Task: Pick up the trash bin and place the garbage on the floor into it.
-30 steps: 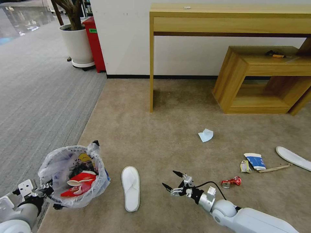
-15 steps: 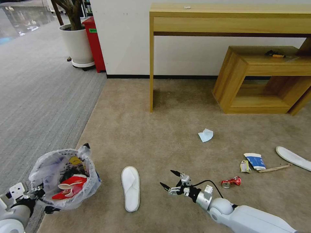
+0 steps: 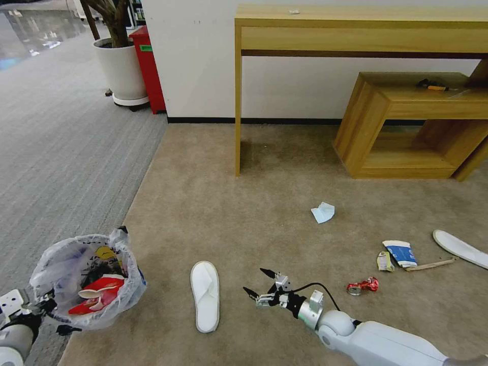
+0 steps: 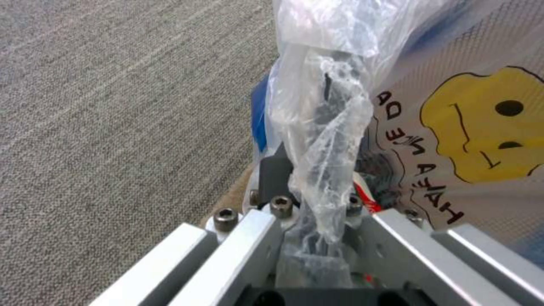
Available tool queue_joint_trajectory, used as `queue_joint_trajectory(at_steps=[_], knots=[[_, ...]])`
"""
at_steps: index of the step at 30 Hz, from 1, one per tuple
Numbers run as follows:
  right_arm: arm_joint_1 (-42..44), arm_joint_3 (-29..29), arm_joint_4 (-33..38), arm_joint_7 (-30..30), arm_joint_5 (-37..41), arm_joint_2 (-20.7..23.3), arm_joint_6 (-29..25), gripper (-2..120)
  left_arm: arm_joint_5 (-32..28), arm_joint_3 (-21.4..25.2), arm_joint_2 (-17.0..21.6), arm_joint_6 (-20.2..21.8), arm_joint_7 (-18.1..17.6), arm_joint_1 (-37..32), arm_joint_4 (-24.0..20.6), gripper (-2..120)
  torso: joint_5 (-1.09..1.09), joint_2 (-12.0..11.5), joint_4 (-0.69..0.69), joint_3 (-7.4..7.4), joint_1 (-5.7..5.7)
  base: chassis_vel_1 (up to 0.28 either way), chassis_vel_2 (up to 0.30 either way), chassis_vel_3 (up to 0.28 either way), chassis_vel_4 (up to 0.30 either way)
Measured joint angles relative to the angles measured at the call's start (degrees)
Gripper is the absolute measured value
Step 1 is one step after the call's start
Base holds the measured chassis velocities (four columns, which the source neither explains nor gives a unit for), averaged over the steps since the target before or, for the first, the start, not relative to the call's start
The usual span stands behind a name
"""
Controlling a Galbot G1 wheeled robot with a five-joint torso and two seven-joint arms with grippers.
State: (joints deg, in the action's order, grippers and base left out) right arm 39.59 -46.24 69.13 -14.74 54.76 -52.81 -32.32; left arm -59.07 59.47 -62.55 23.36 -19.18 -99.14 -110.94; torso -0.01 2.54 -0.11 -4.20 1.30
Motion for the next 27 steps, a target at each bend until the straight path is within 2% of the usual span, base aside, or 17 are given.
queue_joint_trajectory(at_steps=[10, 16, 27], knots=[[-0.5, -2.9, -2.8, -0.6, 0.9, -2.7, 0.1, 100, -0.7, 0.3, 0.2, -0.1, 0.0, -0.1, -0.7, 0, 0.0, 0.0, -0.01, 0.0, 0.0, 0.0, 0.0, 0.0, 0.0], [-2.9, -6.1, -5.9, -0.7, 2.9, -6.6, 0.8, 100, -1.9, 0.7, 0.4, -0.1, -0.3, -0.7, -2.6, 0, 0.0, 0.0, -0.01, 0.0, 0.0, 0.0, 0.0, 0.0, 0.0], [-4.2, -7.0, -12.6, -1.0, 3.5, -14.2, 1.0, 100, -2.8, 1.0, 0.3, 0.2, -0.9, -1.6, -5.4, 0, 0.0, 0.0, 0.0, 0.0, 0.0, 0.0, 0.0, 0.0, 0.0]])
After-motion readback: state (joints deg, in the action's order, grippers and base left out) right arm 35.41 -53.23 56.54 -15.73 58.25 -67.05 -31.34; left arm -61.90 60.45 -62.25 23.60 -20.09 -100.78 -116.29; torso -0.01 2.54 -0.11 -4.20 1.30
